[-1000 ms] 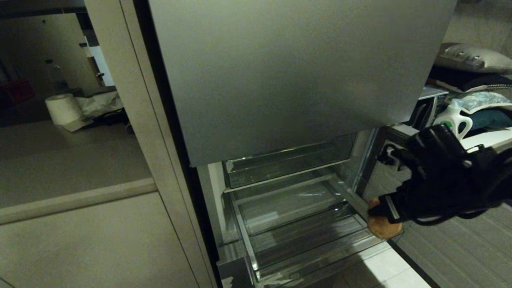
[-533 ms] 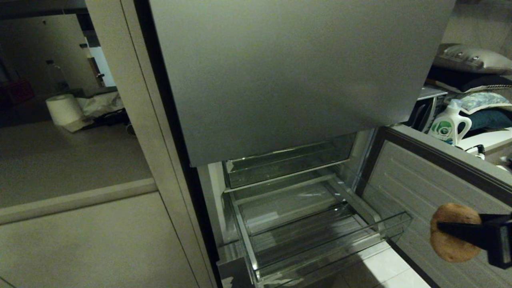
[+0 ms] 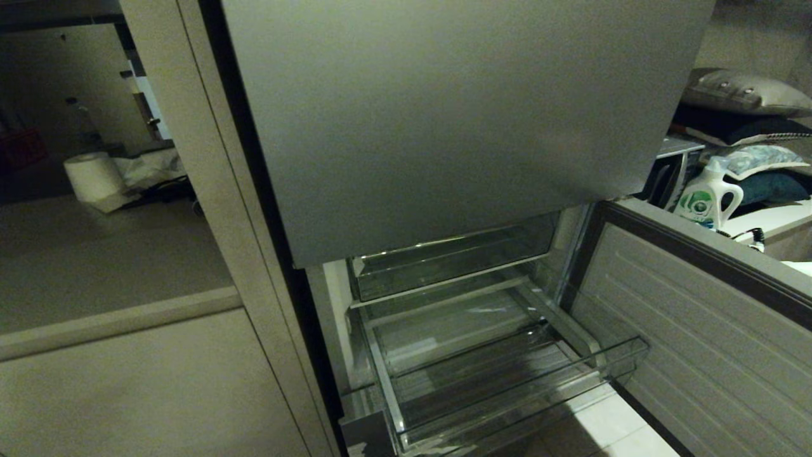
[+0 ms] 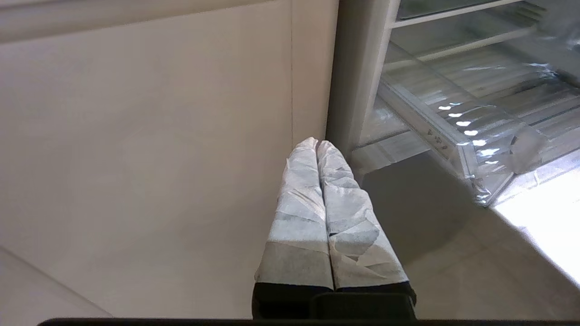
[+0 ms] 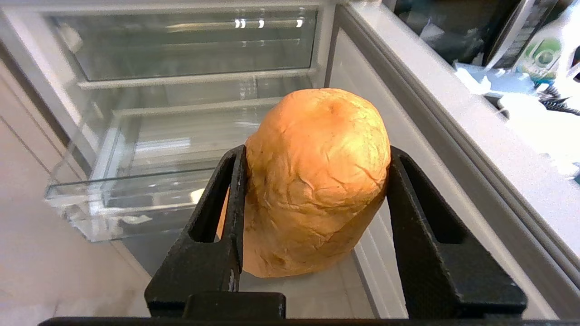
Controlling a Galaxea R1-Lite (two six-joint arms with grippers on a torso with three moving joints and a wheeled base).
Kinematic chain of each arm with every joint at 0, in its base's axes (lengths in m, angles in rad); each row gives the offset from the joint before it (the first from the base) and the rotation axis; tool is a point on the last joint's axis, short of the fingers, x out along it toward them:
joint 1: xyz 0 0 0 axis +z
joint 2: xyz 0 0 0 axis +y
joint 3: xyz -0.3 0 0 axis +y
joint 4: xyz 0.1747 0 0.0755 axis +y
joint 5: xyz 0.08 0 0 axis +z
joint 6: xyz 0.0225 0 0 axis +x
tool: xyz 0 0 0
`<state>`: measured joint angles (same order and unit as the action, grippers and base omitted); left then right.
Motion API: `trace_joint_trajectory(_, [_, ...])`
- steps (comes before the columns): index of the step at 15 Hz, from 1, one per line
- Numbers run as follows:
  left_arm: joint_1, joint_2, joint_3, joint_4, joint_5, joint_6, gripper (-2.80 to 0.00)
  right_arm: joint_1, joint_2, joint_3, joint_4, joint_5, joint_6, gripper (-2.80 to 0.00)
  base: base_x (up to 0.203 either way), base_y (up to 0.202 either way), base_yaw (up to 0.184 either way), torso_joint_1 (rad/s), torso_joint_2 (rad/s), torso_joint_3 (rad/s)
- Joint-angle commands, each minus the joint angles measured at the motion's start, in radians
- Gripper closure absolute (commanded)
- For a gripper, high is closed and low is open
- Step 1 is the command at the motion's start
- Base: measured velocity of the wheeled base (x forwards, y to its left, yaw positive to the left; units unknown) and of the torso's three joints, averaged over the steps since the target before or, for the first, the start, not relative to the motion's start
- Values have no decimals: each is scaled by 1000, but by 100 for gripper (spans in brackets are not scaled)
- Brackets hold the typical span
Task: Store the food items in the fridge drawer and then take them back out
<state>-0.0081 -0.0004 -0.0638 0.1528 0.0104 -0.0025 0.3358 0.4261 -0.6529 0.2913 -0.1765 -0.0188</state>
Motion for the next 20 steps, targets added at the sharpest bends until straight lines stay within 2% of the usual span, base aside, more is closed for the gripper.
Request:
trace_joint_trajectory(1, [-1,0,-1,1,0,-1,0,-1,-81,6,0,28,-6,0,5,11,-96,0,5,5])
trace_joint_trajectory(14, [-1,0,-1,1,0,-1,0,-11,-121,-83,0,1,-51,0,0,7,-175,3,0,2])
trace_joint_trajectory(16, [-1,0,-1,1,0,-1,0,-13,-119,-86,0,-113,-53,0,1,6,-150,1,5,0])
trace_joint_trajectory(18, [-1,0,-1,1,0,-1,0,-12,-73,-96,0,-300,-50,0,-2,3,-44,1,1,1])
trace_joint_trajectory(20, [-1,0,-1,1,0,-1,0,-31,9,-114,1,-381,-36,0,0,0,0,0,0,0])
